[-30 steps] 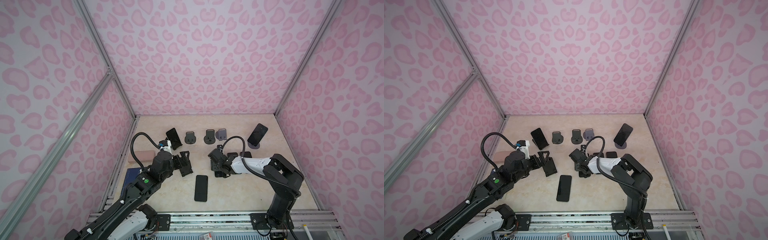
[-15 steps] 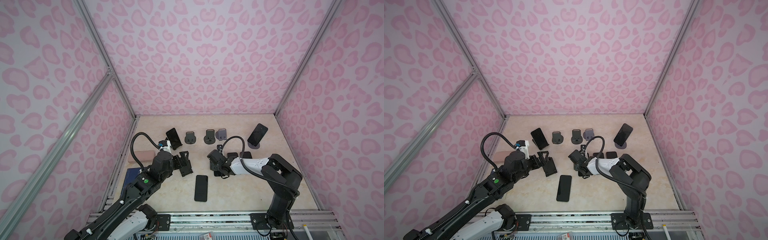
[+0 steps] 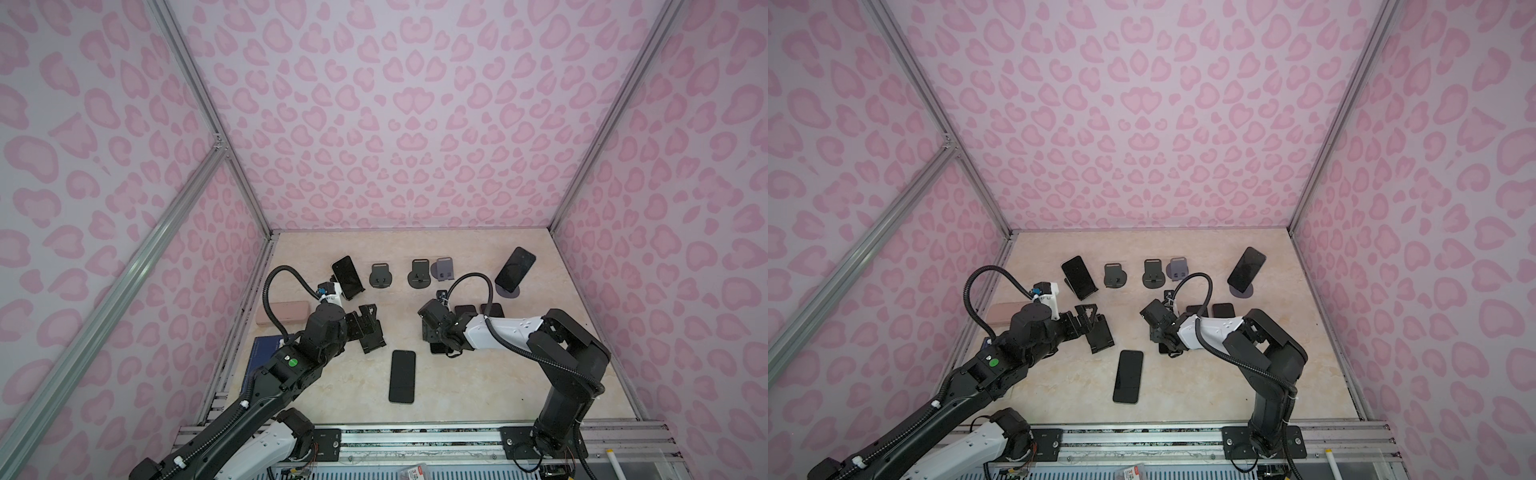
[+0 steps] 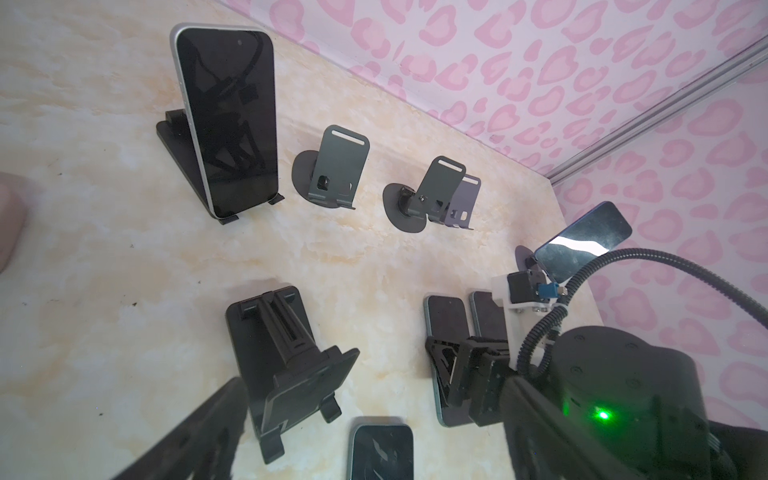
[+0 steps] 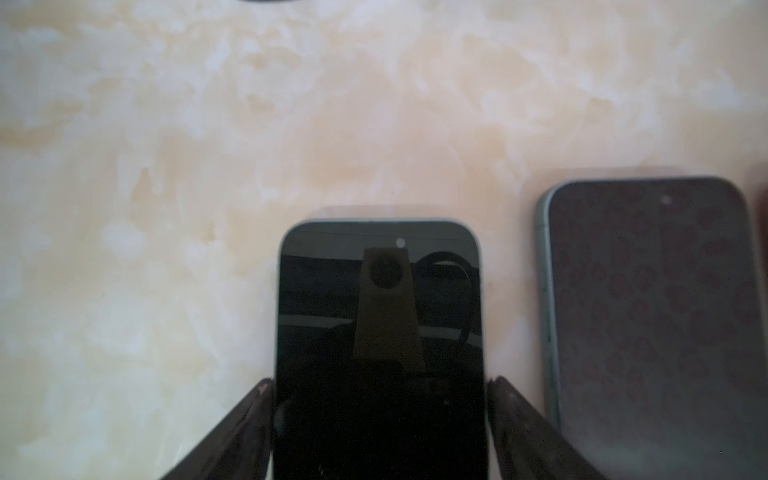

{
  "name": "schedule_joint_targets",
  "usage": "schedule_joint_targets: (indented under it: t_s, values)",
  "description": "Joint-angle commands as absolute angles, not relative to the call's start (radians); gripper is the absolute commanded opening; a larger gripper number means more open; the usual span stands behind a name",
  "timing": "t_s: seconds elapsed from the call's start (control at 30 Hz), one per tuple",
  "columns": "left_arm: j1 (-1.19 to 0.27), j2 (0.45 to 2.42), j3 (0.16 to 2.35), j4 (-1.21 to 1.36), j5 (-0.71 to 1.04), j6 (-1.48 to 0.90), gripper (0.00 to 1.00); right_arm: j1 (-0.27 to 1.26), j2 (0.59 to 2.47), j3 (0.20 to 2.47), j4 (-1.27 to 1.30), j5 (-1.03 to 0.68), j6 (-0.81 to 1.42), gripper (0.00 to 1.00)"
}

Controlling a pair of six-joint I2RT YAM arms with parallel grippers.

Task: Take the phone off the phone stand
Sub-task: 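Open the right gripper to release the teal-edged phone, then raise the right gripper and move it toward the farthest stands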

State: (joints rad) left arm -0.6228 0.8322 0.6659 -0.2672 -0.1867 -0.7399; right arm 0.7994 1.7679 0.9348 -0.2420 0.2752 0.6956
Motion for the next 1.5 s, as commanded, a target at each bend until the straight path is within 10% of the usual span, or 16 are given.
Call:
schedule_joint_targets:
  t_s: [0.0,0.97,1.47]
  values:
    - [-0.621,0.846,0.687,-0.270,-0.201,-0.735,0.98,0.800,1.736,0.947,-0.359,0.270,0.669,0.82]
    - [-0.626,0.857,0.854,-0.380,-0.231,-0.790,0.94,0.752,1.158,0.727,-0.279,0.383,0.475,0.94]
    - [-0.630,1.108,1.054,-0.460,-0.632,-0.741,0.98,0.612,0.894,0.484,-0.008,0.273,0.365,0.98]
